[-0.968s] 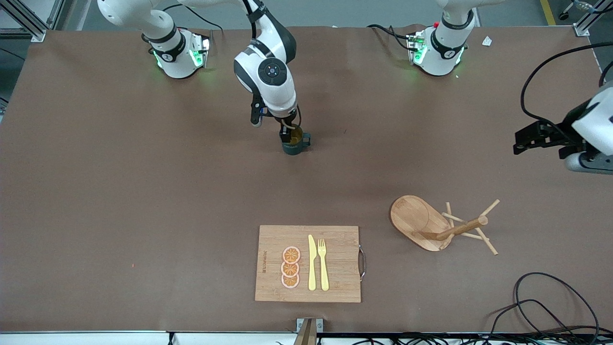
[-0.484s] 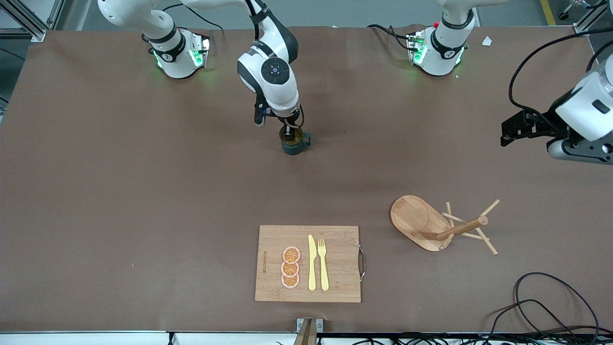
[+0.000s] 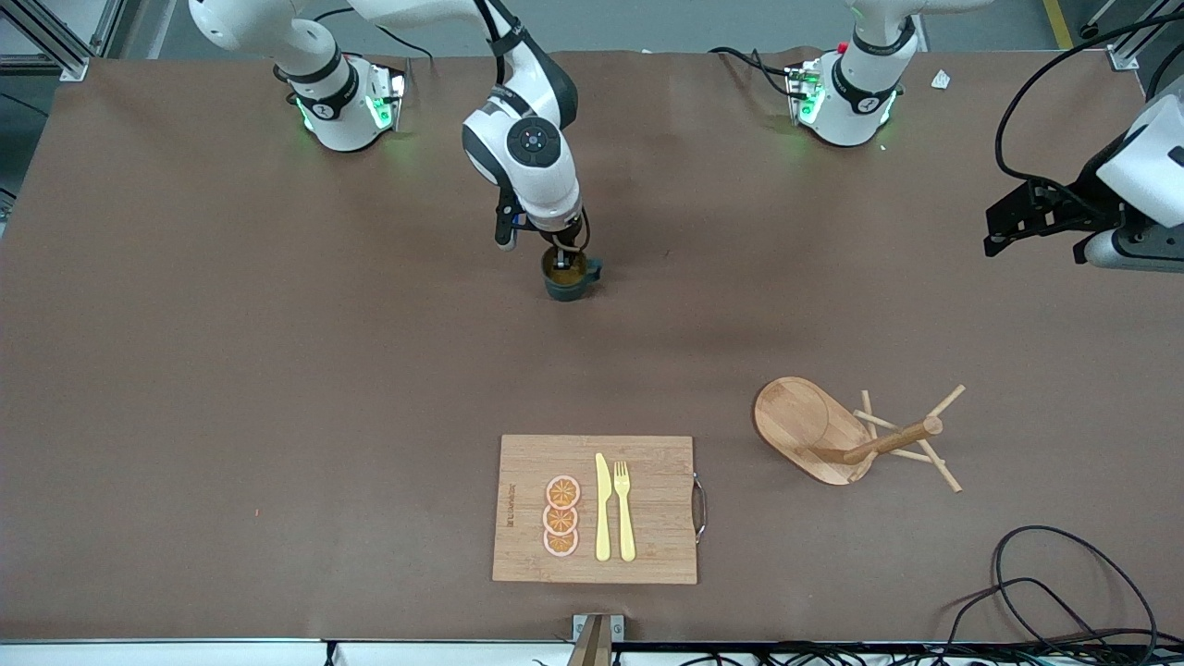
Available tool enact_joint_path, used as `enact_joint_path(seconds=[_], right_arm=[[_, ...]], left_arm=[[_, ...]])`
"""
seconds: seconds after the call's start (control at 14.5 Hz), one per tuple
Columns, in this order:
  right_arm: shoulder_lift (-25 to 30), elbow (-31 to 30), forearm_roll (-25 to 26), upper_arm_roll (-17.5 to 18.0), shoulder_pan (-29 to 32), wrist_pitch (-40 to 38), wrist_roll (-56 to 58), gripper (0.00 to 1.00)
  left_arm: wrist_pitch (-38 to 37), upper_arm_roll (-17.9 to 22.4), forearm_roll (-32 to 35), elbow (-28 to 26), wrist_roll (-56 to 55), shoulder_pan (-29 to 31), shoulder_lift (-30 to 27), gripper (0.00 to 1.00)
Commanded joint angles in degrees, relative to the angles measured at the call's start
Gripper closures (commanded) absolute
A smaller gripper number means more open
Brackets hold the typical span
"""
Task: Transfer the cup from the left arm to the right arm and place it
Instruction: 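Open the left gripper and withdraw it while the right gripper holds mug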
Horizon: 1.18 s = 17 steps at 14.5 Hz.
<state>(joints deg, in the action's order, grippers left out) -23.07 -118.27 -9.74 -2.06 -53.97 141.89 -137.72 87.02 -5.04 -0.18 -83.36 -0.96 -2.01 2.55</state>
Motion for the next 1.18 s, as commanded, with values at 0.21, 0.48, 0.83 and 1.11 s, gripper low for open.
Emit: enact_joint_path(seconds=[0.21, 0.48, 0.83, 1.11], right_arm=[[2.1, -0.3, 0.7, -0.5, 0.8, -4.8, 10.7, 1.0], [4.5, -0.7, 0.7, -0.6, 4.2, -5.3, 22.9, 1.0], [7.0, -1.6, 0.7, -0.5, 12.0, -8.9, 53.0, 1.0], [9.4, -4.1, 0.7, -0.6, 17.9, -11.6, 79.2, 1.0]], left_arm=[[1.9, 2.2, 1.1, -4.1, 1.6, -1.3, -3.2, 0.0], [1.5, 2.7, 0.7, -4.2, 2.0, -1.9, -4.0, 0.0], [1.5, 2.5, 0.6, -4.2, 1.8, -1.5, -3.2, 0.0], [2.0, 1.1, 0.8, -3.4, 1.6, -1.9, -3.0, 0.0]])
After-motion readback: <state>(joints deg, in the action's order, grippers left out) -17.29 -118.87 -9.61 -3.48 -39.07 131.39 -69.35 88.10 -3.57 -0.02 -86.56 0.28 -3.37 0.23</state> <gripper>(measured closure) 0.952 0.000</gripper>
